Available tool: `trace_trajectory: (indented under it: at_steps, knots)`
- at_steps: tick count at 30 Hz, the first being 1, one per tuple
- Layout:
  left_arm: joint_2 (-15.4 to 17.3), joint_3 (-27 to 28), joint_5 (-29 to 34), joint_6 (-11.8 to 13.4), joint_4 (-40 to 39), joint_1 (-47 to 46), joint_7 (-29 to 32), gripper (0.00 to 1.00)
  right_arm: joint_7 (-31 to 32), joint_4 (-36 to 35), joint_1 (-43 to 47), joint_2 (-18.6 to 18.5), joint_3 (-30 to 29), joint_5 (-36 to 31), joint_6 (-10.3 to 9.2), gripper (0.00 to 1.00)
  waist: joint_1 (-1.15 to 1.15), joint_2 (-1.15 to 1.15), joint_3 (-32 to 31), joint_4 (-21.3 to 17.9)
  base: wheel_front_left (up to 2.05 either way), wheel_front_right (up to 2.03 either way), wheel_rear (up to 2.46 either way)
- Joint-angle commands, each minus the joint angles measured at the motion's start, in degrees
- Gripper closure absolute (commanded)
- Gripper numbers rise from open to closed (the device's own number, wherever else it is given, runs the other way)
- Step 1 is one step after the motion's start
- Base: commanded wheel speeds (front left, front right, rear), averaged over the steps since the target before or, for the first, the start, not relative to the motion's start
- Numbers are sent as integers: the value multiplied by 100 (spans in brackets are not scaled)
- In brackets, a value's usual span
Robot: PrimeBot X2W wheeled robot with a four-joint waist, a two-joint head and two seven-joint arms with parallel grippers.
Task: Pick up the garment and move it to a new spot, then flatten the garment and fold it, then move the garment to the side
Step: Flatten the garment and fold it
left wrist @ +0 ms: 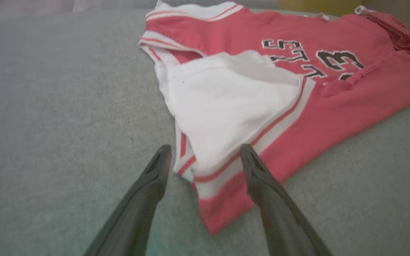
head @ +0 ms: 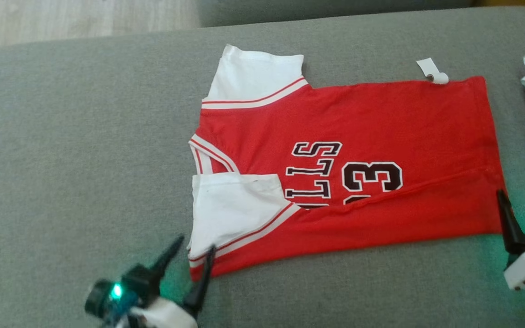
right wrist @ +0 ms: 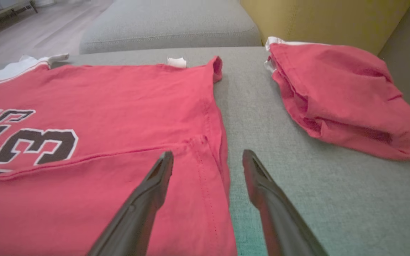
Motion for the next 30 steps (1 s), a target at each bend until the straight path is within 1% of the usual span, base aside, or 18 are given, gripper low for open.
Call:
trace_trajectory:
  at_steps: [1, 5, 8, 10, 14, 17, 19, 20, 26, 27, 30]
  knots:
    - [162, 291, -5, 0, -287, -436, 2, 0, -41, -311, 53, -90, -1, -70, 39, 0, 0, 0, 64, -81, 0, 0, 0]
    - [390, 474, -8, -95, -577, -949, 194, 0, -21, -729, -29, 62, 99, -201, 39, 0, 0, 0, 203, -293, 0, 0, 0]
    - [686, 577, 21, -299, -750, -1515, 529, 0, -25, -956, -144, 163, 216, -277, 39, 0, 0, 0, 312, -483, 0, 0, 0]
    - [872, 663, -56, -499, -828, -1964, 825, 0, -31, -1054, -210, 223, 297, -317, 39, 0, 0, 0, 379, -605, 0, 0, 0]
    - [1249, 791, -222, -790, -755, -2981, 1475, 0, -24, -1177, -381, 300, 477, -331, 39, 0, 0, 0, 536, -868, 0, 0, 0]
    - [1358, 730, -637, -935, -528, -3739, 2064, 0, -22, -1211, -520, 281, 566, -342, 39, 0, 0, 0, 682, -1056, 0, 0, 0]
    - [1450, 603, -902, -977, -328, -4255, 2453, 0, -27, -1221, -602, 272, 583, -354, 39, 0, 0, 0, 793, -1161, 0, 0, 0]
    - [1450, 603, -902, -977, -328, -4255, 2453, 0, -27, -1221, -602, 272, 583, -354, 39, 0, 0, 0, 793, -1161, 0, 0, 0]
    - [1639, 100, -1921, -997, 433, -5482, 3746, 0, -9, -1225, -784, 305, 644, -460, 39, 0, 0, 0, 1150, -1422, 0, 0, 0]
    - [1718, -8, -2158, -998, 674, -5798, 4080, 0, -34, -1232, -846, 336, 670, -463, 39, 0, 0, 0, 1290, -1498, 0, 0, 0]
    - [1809, -191, -2328, -998, 1000, -6158, 4396, 0, -67, -1196, -926, 389, 733, -464, 39, 0, 0, 0, 1463, -1596, 0, 0, 0]
